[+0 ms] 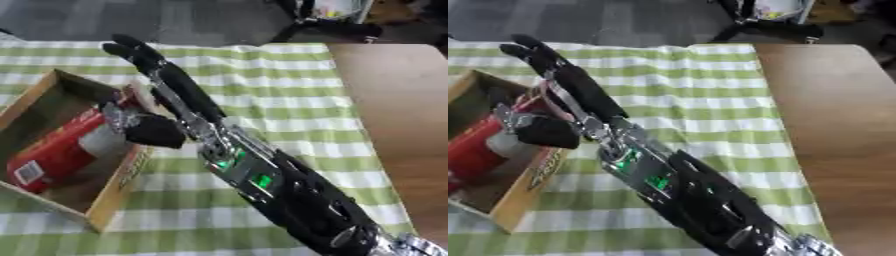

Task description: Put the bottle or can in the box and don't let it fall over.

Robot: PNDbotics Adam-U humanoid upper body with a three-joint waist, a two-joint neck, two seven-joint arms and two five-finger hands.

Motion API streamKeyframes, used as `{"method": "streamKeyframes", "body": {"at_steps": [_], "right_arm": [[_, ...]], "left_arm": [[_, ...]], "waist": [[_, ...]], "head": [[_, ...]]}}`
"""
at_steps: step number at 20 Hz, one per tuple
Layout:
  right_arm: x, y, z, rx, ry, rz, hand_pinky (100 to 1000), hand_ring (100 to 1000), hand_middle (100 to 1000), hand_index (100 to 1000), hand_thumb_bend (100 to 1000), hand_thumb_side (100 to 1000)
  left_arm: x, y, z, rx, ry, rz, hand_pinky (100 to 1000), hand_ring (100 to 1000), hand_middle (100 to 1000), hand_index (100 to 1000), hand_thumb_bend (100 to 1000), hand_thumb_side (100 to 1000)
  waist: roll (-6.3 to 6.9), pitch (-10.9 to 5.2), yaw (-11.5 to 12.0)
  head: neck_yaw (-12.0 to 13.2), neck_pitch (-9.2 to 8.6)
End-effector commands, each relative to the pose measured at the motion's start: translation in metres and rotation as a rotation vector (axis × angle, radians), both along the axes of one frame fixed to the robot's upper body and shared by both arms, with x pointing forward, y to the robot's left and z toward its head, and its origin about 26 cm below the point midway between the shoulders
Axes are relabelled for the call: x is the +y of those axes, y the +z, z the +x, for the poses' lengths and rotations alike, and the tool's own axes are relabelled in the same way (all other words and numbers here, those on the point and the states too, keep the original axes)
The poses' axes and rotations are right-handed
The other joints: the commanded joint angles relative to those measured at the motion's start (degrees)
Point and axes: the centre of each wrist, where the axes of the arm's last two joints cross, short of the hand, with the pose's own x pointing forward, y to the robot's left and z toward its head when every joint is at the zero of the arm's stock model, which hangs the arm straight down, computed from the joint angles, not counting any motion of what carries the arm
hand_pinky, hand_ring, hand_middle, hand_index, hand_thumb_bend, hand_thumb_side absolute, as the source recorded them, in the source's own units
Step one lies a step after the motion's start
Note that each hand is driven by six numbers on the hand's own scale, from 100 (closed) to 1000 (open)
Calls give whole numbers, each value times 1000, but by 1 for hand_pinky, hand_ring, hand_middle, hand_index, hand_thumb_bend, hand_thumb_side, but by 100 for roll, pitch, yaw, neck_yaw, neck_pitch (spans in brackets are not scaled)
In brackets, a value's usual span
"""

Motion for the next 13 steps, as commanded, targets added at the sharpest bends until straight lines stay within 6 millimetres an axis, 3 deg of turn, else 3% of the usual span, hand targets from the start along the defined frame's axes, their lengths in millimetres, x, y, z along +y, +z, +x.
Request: {"method": "streamKeyframes", "body": {"at_steps": [1,5,10,13], "right_arm": [[-8,16,-6,-30,-3,52,835,1000,1000,960,100,628],[-30,29,-18,-30,-13,116,800,1000,975,976,100,602],[-77,45,-43,-64,-71,221,783,1000,980,994,100,586],[-107,41,-50,-82,-152,257,781,1000,981,998,100,569]], "left_arm": [[3,8,-3,-31,13,18,592,515,642,695,154,695],[5,7,-4,-29,23,19,593,515,642,695,155,694],[8,5,-5,-23,41,20,594,514,642,695,156,693],[9,4,-6,-22,49,20,594,514,642,696,156,693]], "waist": [[49,-130,-10],[53,-156,-61],[60,-201,-168],[67,-218,-229]], "head": [[24,12],[91,30],[198,77],[265,95]]}}
